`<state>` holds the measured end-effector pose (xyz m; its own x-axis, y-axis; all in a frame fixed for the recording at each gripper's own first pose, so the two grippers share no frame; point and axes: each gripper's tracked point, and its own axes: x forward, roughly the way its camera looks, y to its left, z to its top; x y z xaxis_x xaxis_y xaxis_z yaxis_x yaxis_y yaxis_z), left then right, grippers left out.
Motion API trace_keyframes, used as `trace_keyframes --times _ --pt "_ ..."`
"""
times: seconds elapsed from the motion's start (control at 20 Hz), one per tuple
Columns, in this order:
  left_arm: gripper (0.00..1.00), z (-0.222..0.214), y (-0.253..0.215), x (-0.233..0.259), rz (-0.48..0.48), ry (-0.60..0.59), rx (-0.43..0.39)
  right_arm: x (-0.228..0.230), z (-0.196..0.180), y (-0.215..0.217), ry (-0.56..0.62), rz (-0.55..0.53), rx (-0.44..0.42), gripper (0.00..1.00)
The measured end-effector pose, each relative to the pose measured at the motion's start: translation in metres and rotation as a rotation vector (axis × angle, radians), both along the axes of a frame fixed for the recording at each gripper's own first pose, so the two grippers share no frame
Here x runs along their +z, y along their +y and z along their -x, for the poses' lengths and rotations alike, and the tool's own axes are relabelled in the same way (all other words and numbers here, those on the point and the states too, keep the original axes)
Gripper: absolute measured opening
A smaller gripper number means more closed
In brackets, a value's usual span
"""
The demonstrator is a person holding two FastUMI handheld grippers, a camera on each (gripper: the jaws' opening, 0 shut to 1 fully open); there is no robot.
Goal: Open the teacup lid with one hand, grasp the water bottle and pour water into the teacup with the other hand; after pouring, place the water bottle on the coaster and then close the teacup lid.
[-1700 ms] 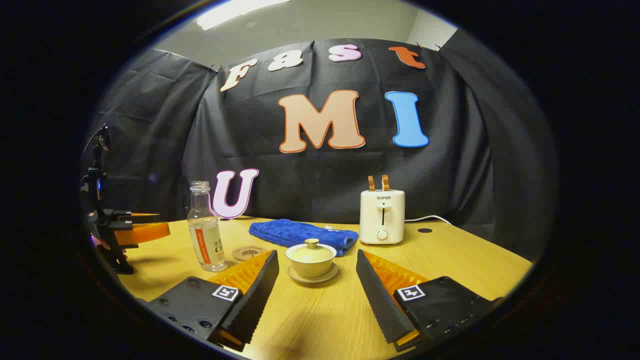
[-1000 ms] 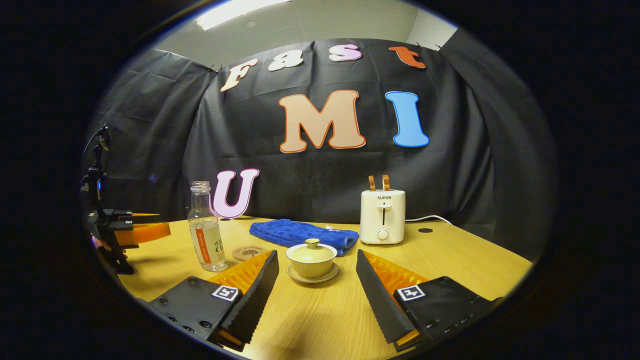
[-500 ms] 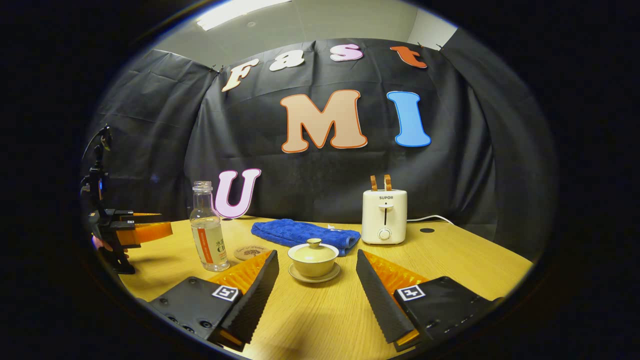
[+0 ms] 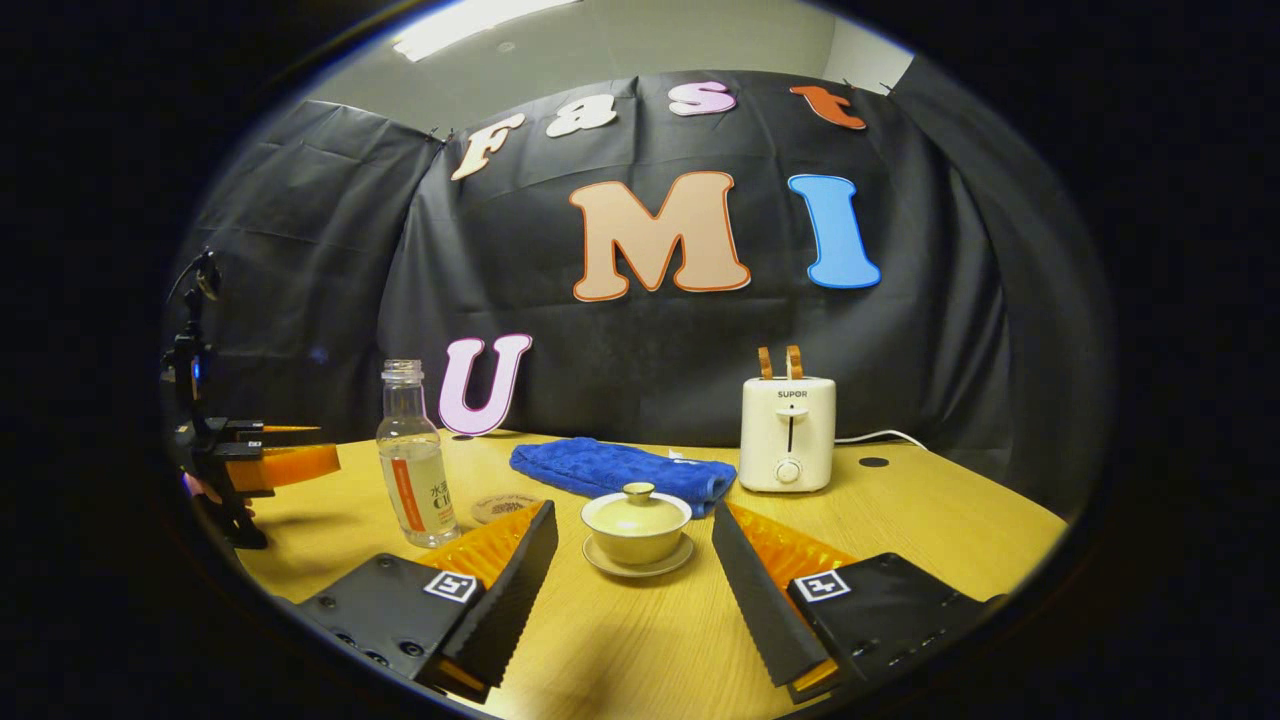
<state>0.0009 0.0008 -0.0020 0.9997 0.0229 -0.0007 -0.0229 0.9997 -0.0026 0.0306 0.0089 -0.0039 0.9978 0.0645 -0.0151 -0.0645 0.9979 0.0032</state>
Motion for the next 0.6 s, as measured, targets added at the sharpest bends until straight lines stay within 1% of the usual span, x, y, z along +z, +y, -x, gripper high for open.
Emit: trace_keyframes --times 0.05,0.1,0.15,0.2,0.4,0.45,0.5,0.55,0.6 --pt "0.95 0.000 0.000 0.000 0.001 0.000 0.000 0.000 -0.007 0.000 0.002 0.000 0.003 0.96" --pt "0.95 0.000 0.000 0.000 0.000 0.000 0.000 0.000 -0.013 0.000 0.004 0.000 0.004 0.98" --pt "0.95 0.000 0.000 0.000 0.001 0.000 0.000 -0.001 -0.020 0.001 0.009 0.000 0.005 0.95" --pt "0.94 0.000 0.000 0.000 0.000 0.000 0.000 -0.003 -0.025 0.001 0.016 0.001 0.009 0.98" --pt "0.95 0.000 0.000 0.000 0.001 0.001 0.000 -0.011 -0.048 0.001 0.066 0.004 0.026 0.98" --pt "0.95 0.001 0.001 0.000 0.001 0.001 -0.001 -0.011 -0.053 0.000 0.068 0.007 0.023 0.98" --pt "0.95 0.000 0.000 0.000 0.001 0.001 -0.002 -0.011 -0.058 -0.001 0.065 0.008 0.021 0.96" --pt "0.94 0.000 0.000 0.001 0.001 0.001 -0.003 -0.010 -0.064 -0.001 0.066 0.008 0.017 0.98" --pt "0.95 0.001 0.001 0.001 0.001 0.001 -0.004 -0.012 -0.068 -0.001 0.071 0.010 0.017 0.97"
